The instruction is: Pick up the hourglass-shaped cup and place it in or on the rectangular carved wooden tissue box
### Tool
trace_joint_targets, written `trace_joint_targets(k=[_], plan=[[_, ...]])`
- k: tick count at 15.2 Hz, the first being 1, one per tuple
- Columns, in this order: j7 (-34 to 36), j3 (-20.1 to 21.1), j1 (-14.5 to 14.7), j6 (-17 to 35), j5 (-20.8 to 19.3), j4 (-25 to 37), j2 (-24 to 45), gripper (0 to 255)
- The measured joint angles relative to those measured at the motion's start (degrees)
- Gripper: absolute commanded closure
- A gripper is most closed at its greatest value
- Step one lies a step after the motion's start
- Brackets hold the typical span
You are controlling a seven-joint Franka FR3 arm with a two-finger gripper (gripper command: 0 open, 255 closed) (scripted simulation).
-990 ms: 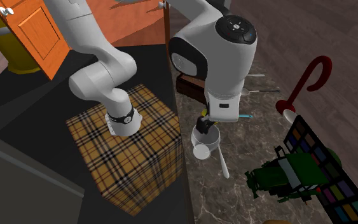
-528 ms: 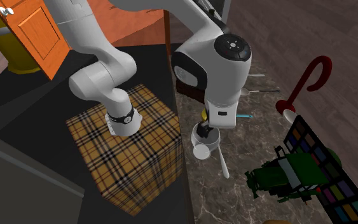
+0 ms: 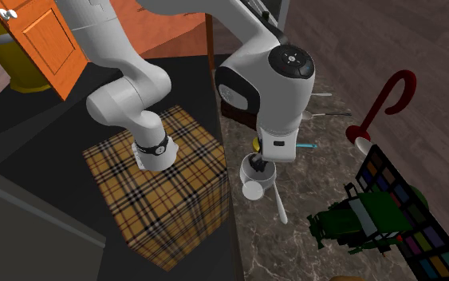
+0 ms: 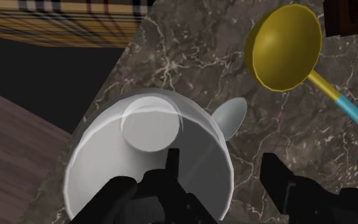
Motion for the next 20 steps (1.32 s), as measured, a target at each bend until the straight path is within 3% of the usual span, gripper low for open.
trace_joint_targets(k=[10, 20], plan=[[0.05, -0.05, -0.03, -0.4, -0.06, 0.27, -0.16, 255], [0.89, -0.93, -0.24, -8.24, -0.64, 4.21, -4.07, 255]])
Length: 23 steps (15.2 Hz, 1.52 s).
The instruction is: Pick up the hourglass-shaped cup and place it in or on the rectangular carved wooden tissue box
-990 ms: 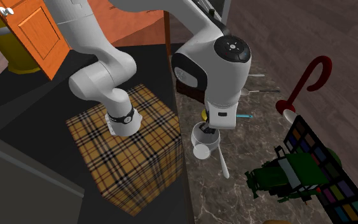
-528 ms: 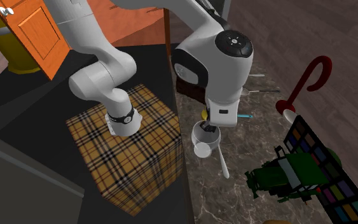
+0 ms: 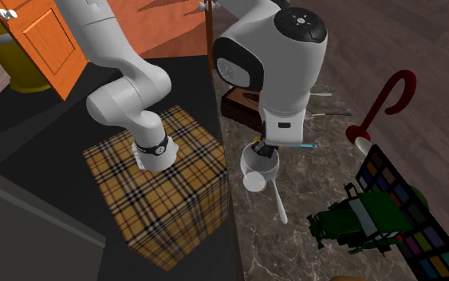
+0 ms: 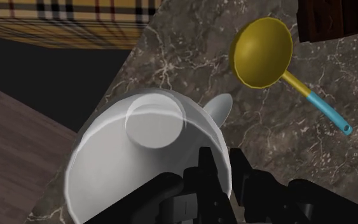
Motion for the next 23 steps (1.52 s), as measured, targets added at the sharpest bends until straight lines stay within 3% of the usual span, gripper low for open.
trace_joint_targets(k=[23], plan=[[3.21, -1.28, -0.31, -17.65, -1.41, 14.32, -3.62, 255]])
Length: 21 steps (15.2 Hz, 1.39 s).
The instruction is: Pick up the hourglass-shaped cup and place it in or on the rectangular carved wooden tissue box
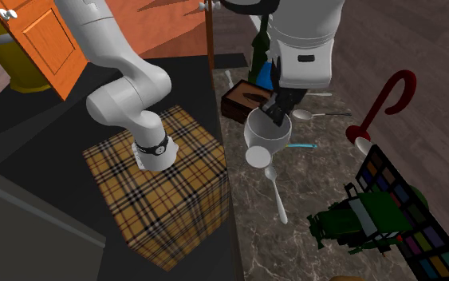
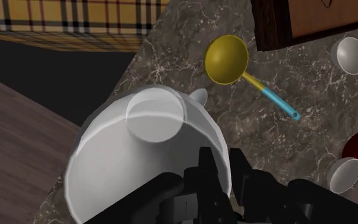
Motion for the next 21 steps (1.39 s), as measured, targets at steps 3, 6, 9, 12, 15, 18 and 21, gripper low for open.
trace_joint_targets(k=[3, 6, 9, 12, 15, 18, 21], plan=[[3.06, 1.99, 1.42, -0.95, 1.27, -0.56, -2.23, 255], [6.91, 4.58, 3.18, -1.79, 2.95, -1.21, -4.69, 255], [10.4, 6.89, 4.64, -2.71, 4.39, -1.11, -6.41, 255], [14.33, 9.73, 6.06, -3.02, 5.86, -0.5, -7.2, 255], [18.4, 12.65, 7.33, -3.57, 7.14, 0.86, -7.58, 255], [22.34, 15.52, 8.66, -3.81, 8.58, 1.58, -8.35, 255], [26.73, 18.85, 9.55, -4.15, 9.56, 3.88, -7.83, 255]])
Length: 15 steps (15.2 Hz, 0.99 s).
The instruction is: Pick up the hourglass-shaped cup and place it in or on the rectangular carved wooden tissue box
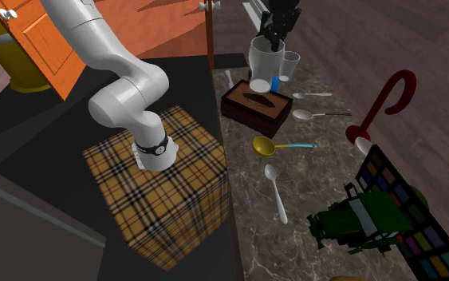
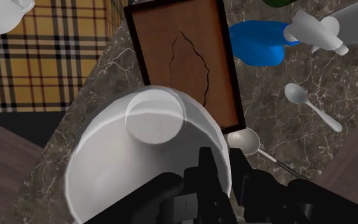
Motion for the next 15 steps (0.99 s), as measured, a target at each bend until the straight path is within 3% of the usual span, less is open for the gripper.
trace_joint_targets(k=[6, 15], plan=[[9.18, 7.69, 0.46, -0.08, 0.42, 6.66, 3.6, 255], [9.34, 9.87, 1.18, 5.42, 1.81, 1.06, 3.03, 255]])
